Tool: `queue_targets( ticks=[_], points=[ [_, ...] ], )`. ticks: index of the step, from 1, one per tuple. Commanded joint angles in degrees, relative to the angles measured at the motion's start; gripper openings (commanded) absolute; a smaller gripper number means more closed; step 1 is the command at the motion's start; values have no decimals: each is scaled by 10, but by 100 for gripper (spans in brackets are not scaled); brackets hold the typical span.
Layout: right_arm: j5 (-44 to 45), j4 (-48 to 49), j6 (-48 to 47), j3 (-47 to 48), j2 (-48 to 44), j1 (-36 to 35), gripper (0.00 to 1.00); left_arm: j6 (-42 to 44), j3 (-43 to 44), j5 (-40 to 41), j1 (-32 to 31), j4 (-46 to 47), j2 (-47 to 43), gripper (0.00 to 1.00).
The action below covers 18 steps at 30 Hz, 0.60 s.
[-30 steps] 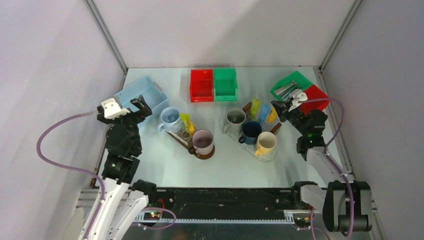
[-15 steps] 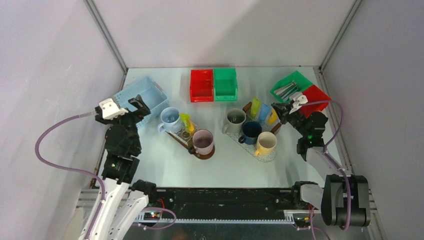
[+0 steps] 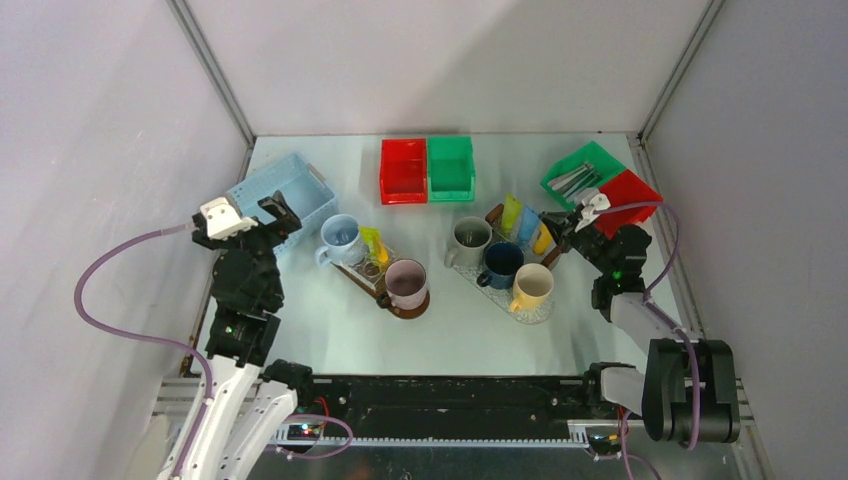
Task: Prepare toiletry sets of a toothbrush and toothpaste on the tray
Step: Place the toothpaste in the toothpaste holder.
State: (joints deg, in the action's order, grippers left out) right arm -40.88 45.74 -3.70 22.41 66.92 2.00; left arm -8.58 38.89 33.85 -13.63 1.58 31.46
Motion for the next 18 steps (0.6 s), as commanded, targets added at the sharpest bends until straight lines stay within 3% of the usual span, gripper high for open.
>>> queue_targets(
  ticks=[1,18],
  points=[
    [-13,53,-14,-1,9,2,3,-1,-2,-5,8,21,-2,100],
    [-20,59,-13,-3,15,3,14,-2,-7,-14,12,30,-6,100]
  ],
)
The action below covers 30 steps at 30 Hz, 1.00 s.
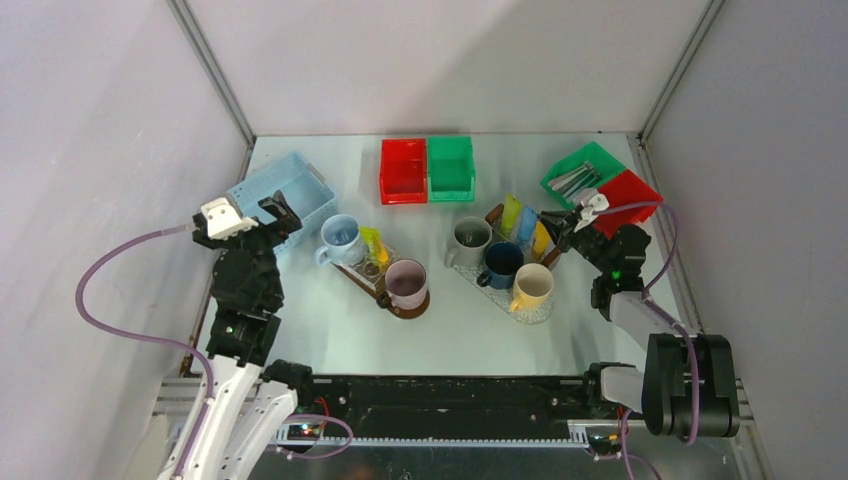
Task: Prepare toiletry sets of a toothbrush and toothpaste on the tray
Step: Place the toothpaste in the toothpaste holder.
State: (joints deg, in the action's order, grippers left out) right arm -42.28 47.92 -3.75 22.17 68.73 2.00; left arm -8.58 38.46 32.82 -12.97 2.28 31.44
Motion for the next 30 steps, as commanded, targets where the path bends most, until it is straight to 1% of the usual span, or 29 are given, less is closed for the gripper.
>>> queue_targets(
  ticks=[1,8,13,16,17,18,19,20,24,30],
  points=[
    [-5,36,-12,0,-5,3,15,-3,-3,-4,6,23,-6,100],
    [-1,35,-10,0,-22,3,20,-3,-3,-5,6,23,-8,100],
    [28,16,-2,7,-57,3,31,-3,-3,-6,7,24,-9,100],
    [76,-22,19,23,-83,3,36,-3,-4,-7,7,24,-10,100],
    [89,-49,25,29,-88,3,39,-4,-3,-8,7,24,-9,100],
    [117,-64,40,44,-96,2,40,-4,-4,-8,8,24,-9,100],
    [149,-99,59,53,-99,3,42,-5,-4,-9,8,24,-9,100],
    [164,-118,68,72,-103,3,44,-5,-3,-10,8,24,-9,100],
    [246,-225,118,136,-100,3,49,-6,-2,-11,8,23,-7,100],
    [349,-404,192,257,-42,3,50,-6,-2,-11,9,22,-4,100]
  ],
)
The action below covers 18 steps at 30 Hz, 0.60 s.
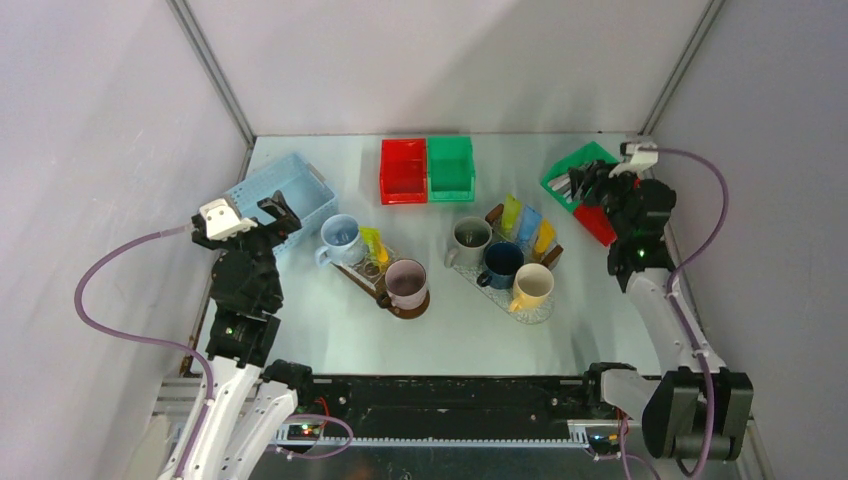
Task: Prepare toiletry sets of a toothbrush and toothpaste on the tray
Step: Place the toothpaste in the toothpaste holder.
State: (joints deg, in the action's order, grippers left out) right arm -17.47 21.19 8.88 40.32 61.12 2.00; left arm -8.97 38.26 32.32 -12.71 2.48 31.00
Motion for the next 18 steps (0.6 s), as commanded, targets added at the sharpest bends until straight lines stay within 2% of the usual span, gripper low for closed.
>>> queue_targets(
  ticks=[1,4,8,18],
  points=[
    [124,-176,86,104,56,3,50,-2,0,-5,7,20,0,100],
    [167,-272,129,157,101,3,48,-2,0,-6,7,19,2,100],
    [202,-346,171,224,173,3,46,-2,1,-5,8,18,4,100],
    [213,-386,233,292,308,1,44,0,1,-4,10,17,8,100]
  ],
)
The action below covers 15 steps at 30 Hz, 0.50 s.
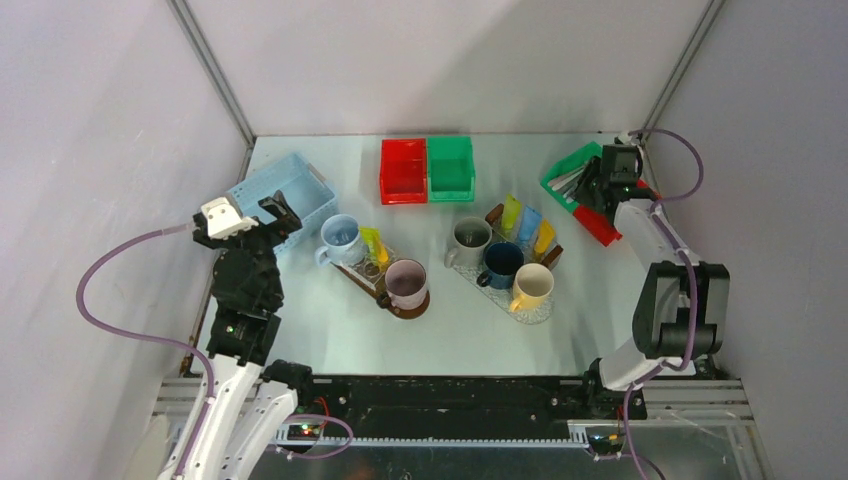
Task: Prepare toiletry sets of a toothbrush and toothpaste on the tray
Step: Place the toothpaste in the toothpaste holder, then pick up the toothbrush from the storage box.
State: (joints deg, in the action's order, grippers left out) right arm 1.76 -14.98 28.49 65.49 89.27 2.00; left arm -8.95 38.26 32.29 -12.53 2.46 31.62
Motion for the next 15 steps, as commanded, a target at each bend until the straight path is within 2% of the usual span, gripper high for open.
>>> queue_targets(
  ticks=[1,15],
  points=[
    [23,-25,39,43,31,1,43,0,0,-4,9,18,3,100],
    [37,-15,63,87,133,-5,32,2,0,-4,15,18,7,100]
  ],
)
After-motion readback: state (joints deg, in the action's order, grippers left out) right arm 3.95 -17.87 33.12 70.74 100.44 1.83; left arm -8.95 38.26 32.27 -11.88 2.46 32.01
